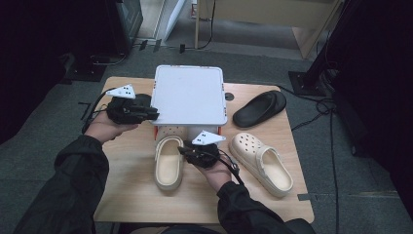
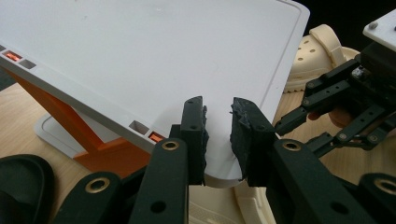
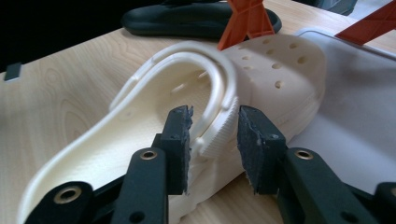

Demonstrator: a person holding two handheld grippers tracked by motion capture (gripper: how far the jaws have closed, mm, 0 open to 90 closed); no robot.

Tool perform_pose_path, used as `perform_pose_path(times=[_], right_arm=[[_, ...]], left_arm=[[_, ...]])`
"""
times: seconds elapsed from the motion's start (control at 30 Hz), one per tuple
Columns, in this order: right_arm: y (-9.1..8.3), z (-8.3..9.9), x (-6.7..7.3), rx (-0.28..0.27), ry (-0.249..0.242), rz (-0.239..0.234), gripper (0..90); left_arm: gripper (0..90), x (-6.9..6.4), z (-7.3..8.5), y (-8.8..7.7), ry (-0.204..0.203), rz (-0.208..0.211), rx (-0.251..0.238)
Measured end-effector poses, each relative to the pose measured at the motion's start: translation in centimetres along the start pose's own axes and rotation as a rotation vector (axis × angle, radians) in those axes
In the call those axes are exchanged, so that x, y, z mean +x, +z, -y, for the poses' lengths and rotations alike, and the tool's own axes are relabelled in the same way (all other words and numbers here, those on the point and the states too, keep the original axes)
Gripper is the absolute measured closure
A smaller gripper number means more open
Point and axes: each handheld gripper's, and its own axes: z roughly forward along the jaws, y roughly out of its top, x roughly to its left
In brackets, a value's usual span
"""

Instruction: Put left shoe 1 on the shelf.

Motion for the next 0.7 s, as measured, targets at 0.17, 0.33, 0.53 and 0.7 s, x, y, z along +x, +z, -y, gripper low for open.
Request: perform_pose_path(times=[0.17, 0.33, 0.53, 0.7], right_arm=[[-1.0, 0.4, 1.0, 0.024, -0.018, -0.024, 65.3], [-2.4, 1.0, 2.5, 0.059, -0.009, -0.087, 71.0], [-2.9, 2.4, 5.2, 0.124, -0.035, -0.169, 74.8], [-2.5, 3.4, 7.4, 0.155, -0.065, -0.234, 80.2]], left_arm=[[77.7, 0.0, 0.0, 0.0, 0.0, -0.009, 0.004], [77.7, -0.1, -0.1, 0.0, -0.003, -0.016, 0.009], [77.7, -0.1, -0.1, 0.0, -0.006, -0.016, 0.008], [77.9, -0.1, -0.1, 0.0, -0.006, -0.015, 0.008]])
